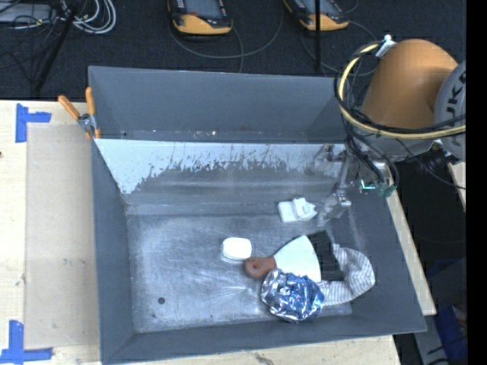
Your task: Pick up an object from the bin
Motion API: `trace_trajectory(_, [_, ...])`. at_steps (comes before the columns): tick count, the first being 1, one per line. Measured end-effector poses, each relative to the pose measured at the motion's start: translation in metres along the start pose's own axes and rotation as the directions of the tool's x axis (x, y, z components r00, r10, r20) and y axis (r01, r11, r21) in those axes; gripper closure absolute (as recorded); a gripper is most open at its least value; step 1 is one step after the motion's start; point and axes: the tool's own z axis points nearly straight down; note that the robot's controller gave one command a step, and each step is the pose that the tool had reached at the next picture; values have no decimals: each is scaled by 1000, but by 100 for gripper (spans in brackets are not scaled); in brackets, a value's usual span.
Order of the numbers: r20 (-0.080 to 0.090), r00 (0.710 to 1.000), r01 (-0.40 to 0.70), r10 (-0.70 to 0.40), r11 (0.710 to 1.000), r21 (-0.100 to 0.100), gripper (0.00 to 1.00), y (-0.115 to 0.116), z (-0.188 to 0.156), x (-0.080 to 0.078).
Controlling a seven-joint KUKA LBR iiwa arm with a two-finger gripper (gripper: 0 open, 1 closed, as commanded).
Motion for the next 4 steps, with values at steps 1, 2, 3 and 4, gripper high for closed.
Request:
trace_trajectory(1, [2,1000,0,0,1000,0,0,0,-2,0])
trace_trajectory(2, [-1,999,45,-45,999,-1,0,6,-44,14])
trace_trajectory(3, [24,1000,15,-15,1000,2,0,-19,-37,22])
trace_trajectory(4, [10,1000,16,-16,1000,2,0,-24,37,40])
